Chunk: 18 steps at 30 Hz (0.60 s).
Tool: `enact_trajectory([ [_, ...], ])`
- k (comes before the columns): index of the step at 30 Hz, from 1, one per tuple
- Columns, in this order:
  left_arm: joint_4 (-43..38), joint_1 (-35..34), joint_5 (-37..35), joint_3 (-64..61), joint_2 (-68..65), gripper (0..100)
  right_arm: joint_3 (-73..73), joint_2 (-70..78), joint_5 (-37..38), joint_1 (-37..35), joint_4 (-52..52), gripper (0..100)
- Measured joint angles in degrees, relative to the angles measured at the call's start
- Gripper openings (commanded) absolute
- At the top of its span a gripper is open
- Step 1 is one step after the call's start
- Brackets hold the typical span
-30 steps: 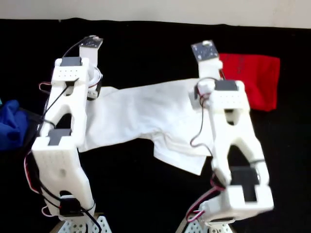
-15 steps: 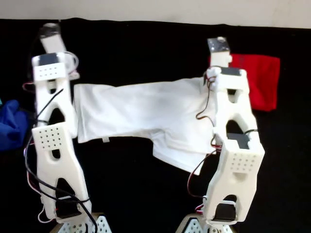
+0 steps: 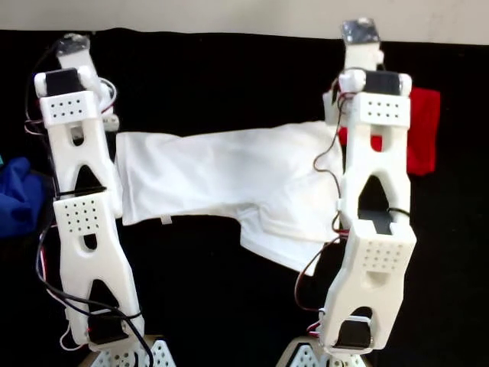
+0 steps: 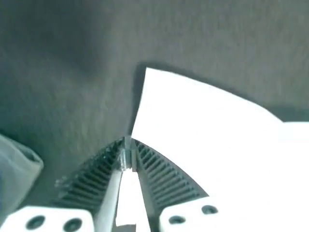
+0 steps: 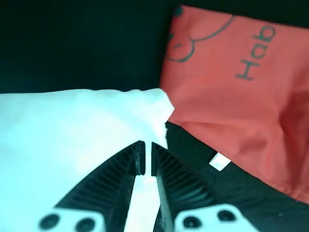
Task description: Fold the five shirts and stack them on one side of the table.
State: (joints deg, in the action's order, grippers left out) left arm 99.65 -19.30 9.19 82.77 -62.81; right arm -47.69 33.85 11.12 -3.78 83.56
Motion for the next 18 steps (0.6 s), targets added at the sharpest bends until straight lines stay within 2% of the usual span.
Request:
enact_trajectory([
  [4,1.05,-0.09,0.00,-4.31,-0.09,14,-8.44,0.00,0.00,-2.90,5.71,2.9],
  [10,1.32,-0.09,-0.09,-8.53,-0.09,14,-22.95,0.00,0.00,-5.54,15.30,2.9],
  [18,0.70,0.79,-0.35,-8.79,-1.05,14,-26.02,0.26,0.00,-2.99,16.88,2.9],
])
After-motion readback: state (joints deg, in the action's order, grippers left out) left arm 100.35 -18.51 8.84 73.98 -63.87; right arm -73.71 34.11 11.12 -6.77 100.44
